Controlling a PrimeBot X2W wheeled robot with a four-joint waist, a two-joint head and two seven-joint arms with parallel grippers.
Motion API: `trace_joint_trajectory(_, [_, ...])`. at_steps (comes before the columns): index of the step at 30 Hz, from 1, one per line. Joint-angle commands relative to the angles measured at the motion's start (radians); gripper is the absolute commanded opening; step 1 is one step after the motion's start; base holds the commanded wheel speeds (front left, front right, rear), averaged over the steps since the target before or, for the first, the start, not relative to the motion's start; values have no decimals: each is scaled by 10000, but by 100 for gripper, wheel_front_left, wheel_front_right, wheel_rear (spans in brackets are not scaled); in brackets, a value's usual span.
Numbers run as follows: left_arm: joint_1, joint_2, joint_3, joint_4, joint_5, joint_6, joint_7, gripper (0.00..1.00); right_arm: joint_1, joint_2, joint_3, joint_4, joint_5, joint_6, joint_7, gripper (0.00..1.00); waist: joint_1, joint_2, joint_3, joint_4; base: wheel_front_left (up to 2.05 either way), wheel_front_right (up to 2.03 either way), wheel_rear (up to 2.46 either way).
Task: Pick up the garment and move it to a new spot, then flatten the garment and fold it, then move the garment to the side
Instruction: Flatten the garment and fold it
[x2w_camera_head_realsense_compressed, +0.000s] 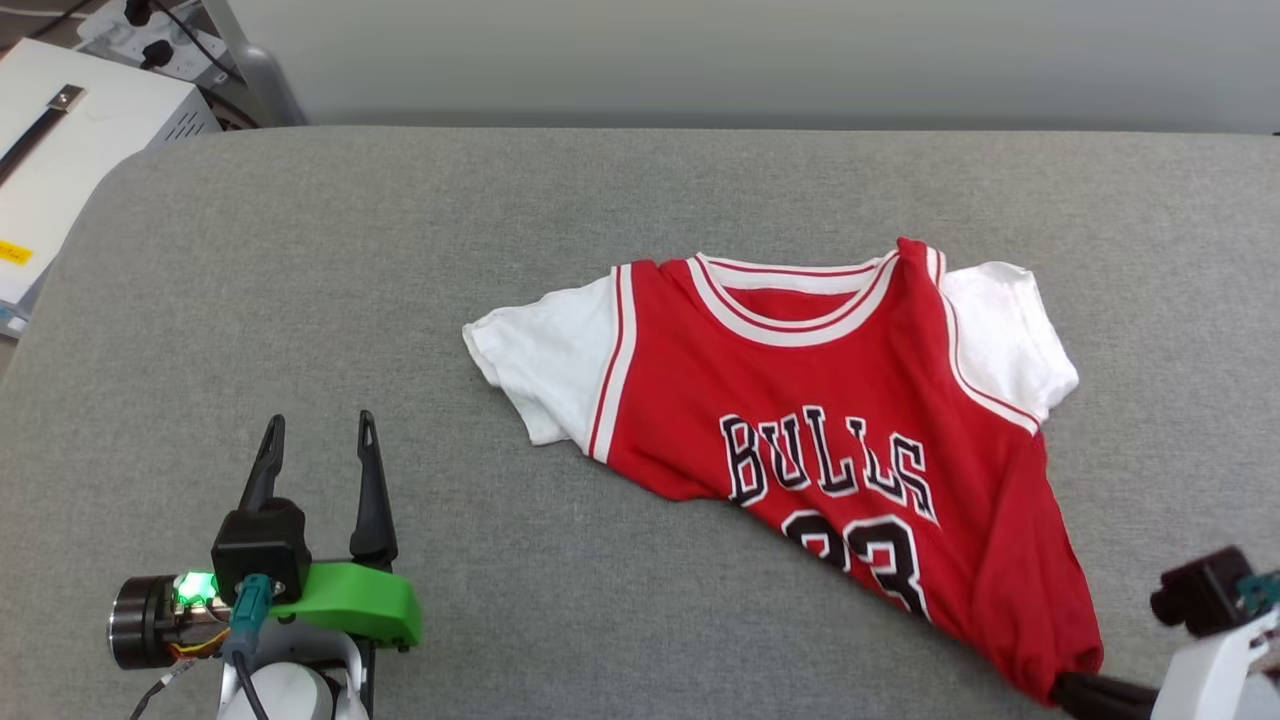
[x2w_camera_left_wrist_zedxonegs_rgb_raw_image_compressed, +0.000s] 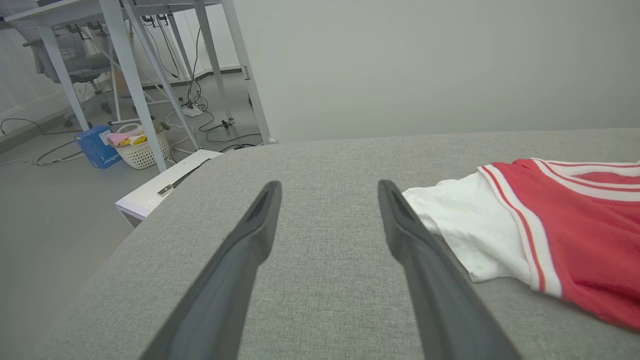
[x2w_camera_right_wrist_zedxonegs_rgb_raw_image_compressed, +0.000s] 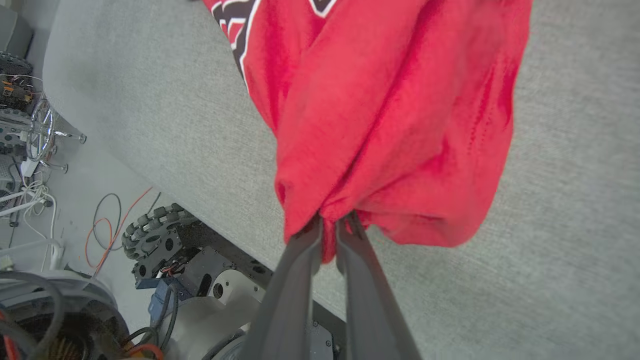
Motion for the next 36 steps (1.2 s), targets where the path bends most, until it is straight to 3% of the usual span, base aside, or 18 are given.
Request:
trace_joint_trajectory(1, [39, -68, 28, 32, 191, -86, -57, 100, 233, 252, -11, 287, -262, 37, 67, 0, 0, 0, 143, 63, 0, 0, 0])
trace_joint_trajectory(8, [-66, -176, 92, 320, 287, -228, -57, 100, 393, 1421, -64, 1459, -980, 37, -112, 0, 0, 0, 211, 30, 0, 0, 0])
trace_joint_trajectory(9, [-29, -174, 130, 353, 298, -234, -57, 100, 367, 1521, -151, 1443, -1081, 37, -231, 32, 0, 0, 163, -17, 0, 0, 0])
trace_joint_trajectory(10, [1, -164, 161, 375, 314, -232, -57, 100, 338, 1545, -259, 1398, -1235, 37, -368, 89, 0, 0, 120, -61, 0, 0, 0])
trace_joint_trajectory(11, [38, -150, 201, 389, 341, -224, -57, 100, 331, 1538, -403, 1322, -1439, 37, -502, 100, 0, 0, 66, -116, 0, 0, 0])
trace_joint_trajectory(16, [174, -108, 307, 351, 435, -222, -57, 100, 521, 1400, -1418, 598, -2122, 37, -863, 100, 0, 0, -96, -354, 0, 0, 0])
trace_joint_trajectory(20, [204, -113, 335, 221, 538, -219, -57, 100, 658, 1329, -2795, -261, -2673, 37, -1012, 100, 0, 0, -114, -450, 0, 0, 0])
trace_joint_trajectory(28, [-67, -238, 284, 48, 704, -287, -57, 100, -976, 1957, -5495, -1047, -4527, 37, -1063, 100, 0, 0, 273, -291, 0, 0, 0])
trace_joint_trajectory(32, [-341, -334, 264, 31, 775, -370, -57, 100, -2252, 1836, -5403, -716, -4961, 37, -232, 100, 0, 0, 589, -97, 0, 0, 0])
trace_joint_trajectory(36, [-638, -452, 257, -21, 871, -461, -57, 100, -3570, 1490, -4639, 38, -4529, 37, 1306, 100, 0, 0, 1020, 137, 0, 0, 0])
